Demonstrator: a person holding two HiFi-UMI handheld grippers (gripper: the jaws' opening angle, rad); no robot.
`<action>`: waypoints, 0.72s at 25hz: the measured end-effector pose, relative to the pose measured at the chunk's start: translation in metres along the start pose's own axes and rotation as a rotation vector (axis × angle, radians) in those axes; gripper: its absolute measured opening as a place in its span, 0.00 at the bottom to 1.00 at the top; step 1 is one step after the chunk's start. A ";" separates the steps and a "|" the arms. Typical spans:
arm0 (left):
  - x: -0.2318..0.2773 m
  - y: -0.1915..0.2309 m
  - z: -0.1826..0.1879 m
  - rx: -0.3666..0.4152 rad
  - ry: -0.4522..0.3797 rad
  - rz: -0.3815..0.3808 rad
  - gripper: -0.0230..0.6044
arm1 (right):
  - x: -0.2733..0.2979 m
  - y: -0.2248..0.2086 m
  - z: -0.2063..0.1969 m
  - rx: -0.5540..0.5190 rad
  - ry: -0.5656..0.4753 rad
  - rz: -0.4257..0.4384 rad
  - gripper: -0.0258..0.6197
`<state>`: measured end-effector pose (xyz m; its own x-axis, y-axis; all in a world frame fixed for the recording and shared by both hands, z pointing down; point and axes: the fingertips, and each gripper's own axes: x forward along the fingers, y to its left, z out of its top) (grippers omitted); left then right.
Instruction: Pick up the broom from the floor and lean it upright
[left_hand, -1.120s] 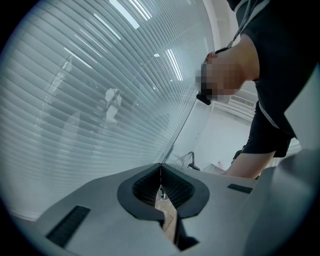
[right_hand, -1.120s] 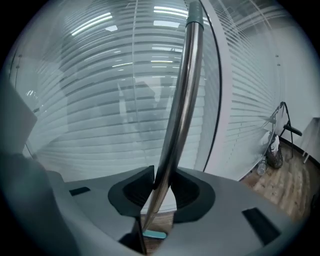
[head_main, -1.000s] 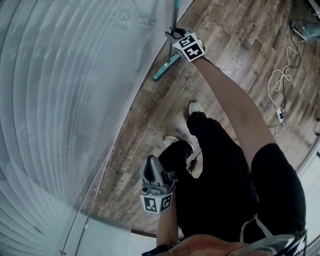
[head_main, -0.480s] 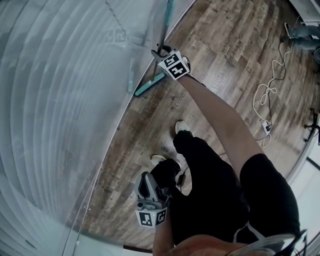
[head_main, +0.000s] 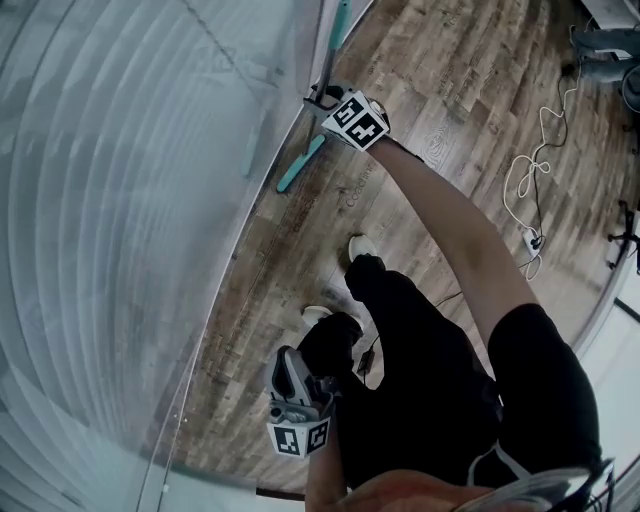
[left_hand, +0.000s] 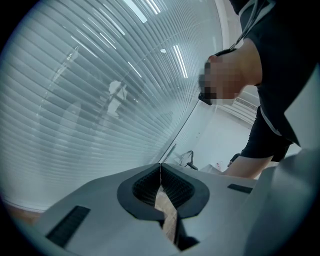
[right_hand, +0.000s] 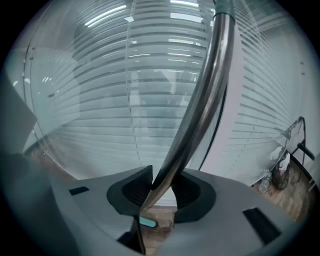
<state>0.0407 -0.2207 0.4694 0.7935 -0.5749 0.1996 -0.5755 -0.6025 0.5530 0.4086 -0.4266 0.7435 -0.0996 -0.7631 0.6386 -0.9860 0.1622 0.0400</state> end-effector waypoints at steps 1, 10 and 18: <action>-0.001 0.001 0.001 0.004 0.008 -0.003 0.07 | -0.004 0.000 -0.002 -0.023 0.027 0.031 0.24; 0.005 -0.019 0.000 -0.009 0.043 -0.043 0.07 | -0.059 -0.047 -0.039 -0.113 0.221 0.081 0.20; 0.000 -0.030 0.001 -0.029 0.085 -0.077 0.07 | -0.107 -0.068 -0.054 -0.171 0.303 0.082 0.19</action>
<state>0.0574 -0.2032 0.4517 0.8499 -0.4773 0.2230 -0.5070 -0.6260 0.5925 0.4935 -0.3222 0.7140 -0.1081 -0.5269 0.8430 -0.9369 0.3375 0.0908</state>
